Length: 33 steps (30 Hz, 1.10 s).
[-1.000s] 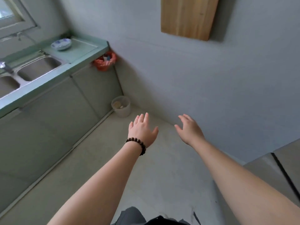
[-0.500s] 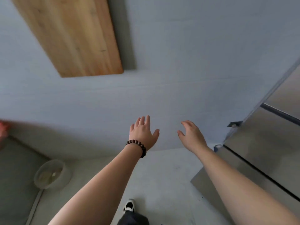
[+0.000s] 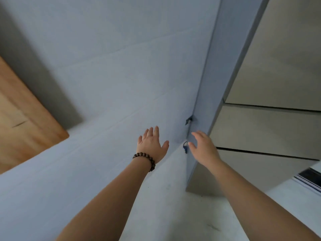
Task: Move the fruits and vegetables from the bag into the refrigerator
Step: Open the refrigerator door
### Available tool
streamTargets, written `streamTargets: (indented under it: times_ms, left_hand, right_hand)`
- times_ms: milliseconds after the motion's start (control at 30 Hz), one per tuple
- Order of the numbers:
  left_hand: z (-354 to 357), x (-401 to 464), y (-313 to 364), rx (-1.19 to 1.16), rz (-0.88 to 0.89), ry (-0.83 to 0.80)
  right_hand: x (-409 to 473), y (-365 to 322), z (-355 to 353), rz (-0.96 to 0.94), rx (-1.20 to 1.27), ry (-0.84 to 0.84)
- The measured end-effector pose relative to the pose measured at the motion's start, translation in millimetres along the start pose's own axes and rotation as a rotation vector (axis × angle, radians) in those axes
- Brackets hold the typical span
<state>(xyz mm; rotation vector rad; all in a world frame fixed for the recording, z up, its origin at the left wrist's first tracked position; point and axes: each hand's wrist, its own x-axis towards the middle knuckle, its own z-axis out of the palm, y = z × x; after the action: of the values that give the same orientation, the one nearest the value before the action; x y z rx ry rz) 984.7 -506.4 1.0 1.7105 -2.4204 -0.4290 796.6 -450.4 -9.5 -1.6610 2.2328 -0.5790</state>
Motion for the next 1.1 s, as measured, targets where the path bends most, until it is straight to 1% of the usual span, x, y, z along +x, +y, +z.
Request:
streamTargets:
  times_ms: [100, 167, 333, 400, 433, 467, 500, 567, 633, 700, 800, 900, 1033, 1100]
  left_hand:
    - [-7.6, 4.6, 4.5, -0.015, 0.051, 0.012]
    - [-12.2, 7.1, 7.1, -0.02, 0.076, 0.02]
    - [-18.3, 8.5, 12.4, -0.02, 0.106, 0.029]
    - [-25.1, 6.9, 22.0, -0.029, 0.143, 0.062]
    - [-26.2, 5.7, 22.6, -0.033, 0.147, 0.065]
    - [-27.9, 4.6, 24.3, -0.034, 0.15, 0.068]
    - [-28.0, 3.4, 24.9, -0.031, 0.155, 0.075]
    - [-28.2, 0.2, 24.3, -0.027, 0.158, 0.074]
    - [-27.8, -4.3, 24.0, -0.025, 0.151, 0.078]
    - [-27.2, -9.1, 24.4, -0.03, 0.145, 0.076]
    - [-20.6, -19.6, 23.6, -0.035, 0.132, 0.056]
    - [-13.9, -28.5, 22.3, -0.038, 0.12, 0.034]
    - [-10.1, -34.1, 26.6, -0.048, 0.128, 0.005]
    - [-8.9, -35.7, 34.7, -0.048, 0.151, -0.007]
  right_hand:
    - [2.1, 0.4, -18.0, 0.0, -0.066, 0.036]
    - [8.6, -2.5, -36.3, -0.047, -0.158, 0.093]
    - [43.0, -15.2, -93.9, -0.243, -0.57, 0.28]
    - [56.7, -18.5, -127.6, -0.348, -0.785, 0.384]
    - [63.9, -23.4, -138.1, -0.388, -0.928, 0.389]
    - [69.9, -27.6, -149.1, -0.4, -1.093, 0.356]
    - [73.6, -30.8, -157.3, -0.37, -1.246, 0.276]
    - [83.3, -30.1, -167.7, -0.27, -1.43, 0.12]
    - [88.5, -26.6, -177.0, -0.16, -1.481, 0.037]
    - [89.6, -22.1, -180.0, -0.133, -1.467, 0.034]
    - [93.0, -20.0, -174.2, -0.117, -1.452, 0.095]
    - [90.7, -20.2, -170.7, -0.152, -1.45, 0.176]
    - [60.9, -13.6, -168.8, -0.196, -1.449, 0.221]
    - [38.1, -9.5, -167.9, -0.218, -1.431, 0.291]
